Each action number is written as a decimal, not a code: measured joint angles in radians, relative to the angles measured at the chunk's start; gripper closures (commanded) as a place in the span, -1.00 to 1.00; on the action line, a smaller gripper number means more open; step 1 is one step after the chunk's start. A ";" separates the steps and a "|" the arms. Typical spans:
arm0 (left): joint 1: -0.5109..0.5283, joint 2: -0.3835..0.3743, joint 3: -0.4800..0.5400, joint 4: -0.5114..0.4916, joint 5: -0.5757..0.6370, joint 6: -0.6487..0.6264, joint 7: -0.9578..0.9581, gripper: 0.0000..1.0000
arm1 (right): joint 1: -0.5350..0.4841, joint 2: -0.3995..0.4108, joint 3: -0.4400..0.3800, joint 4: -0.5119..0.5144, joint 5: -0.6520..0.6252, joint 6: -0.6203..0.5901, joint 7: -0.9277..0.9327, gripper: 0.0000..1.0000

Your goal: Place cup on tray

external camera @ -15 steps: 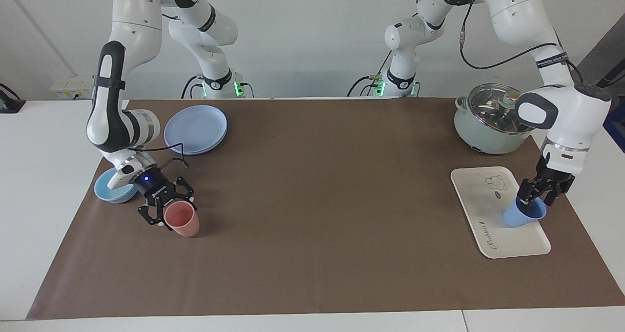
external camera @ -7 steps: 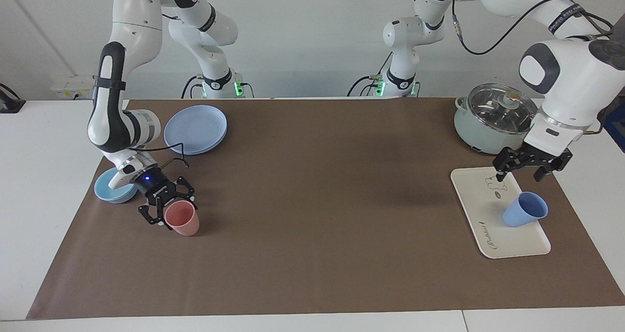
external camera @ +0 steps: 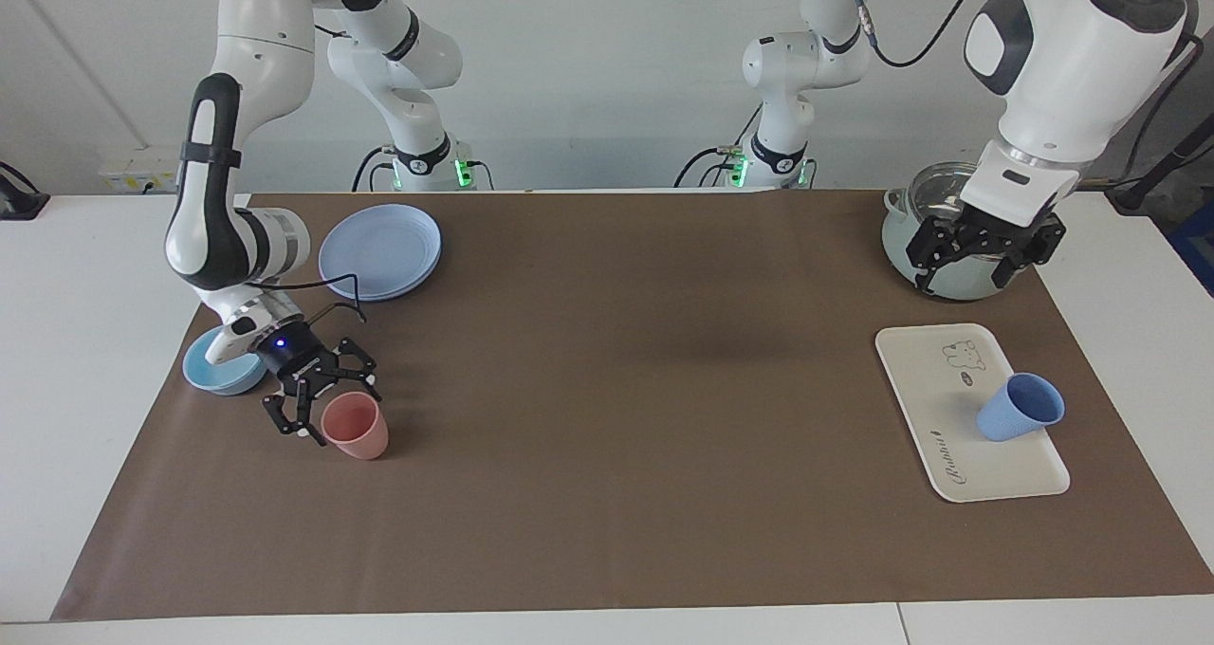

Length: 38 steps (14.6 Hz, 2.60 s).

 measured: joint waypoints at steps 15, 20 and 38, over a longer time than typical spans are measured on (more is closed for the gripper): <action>0.064 -0.137 0.012 -0.132 -0.109 -0.028 0.056 -1.00 | 0.150 -0.252 -0.005 0.020 -0.896 0.264 0.995 -1.00; 0.064 -0.141 0.012 -0.132 -0.109 -0.024 0.056 -1.00 | 0.142 -0.326 -0.012 0.142 -1.411 -0.058 1.568 -1.00; 0.061 -0.072 0.004 -0.039 -0.109 -0.096 0.062 -1.00 | 0.110 -0.399 -0.011 0.378 -1.760 -0.719 2.160 -1.00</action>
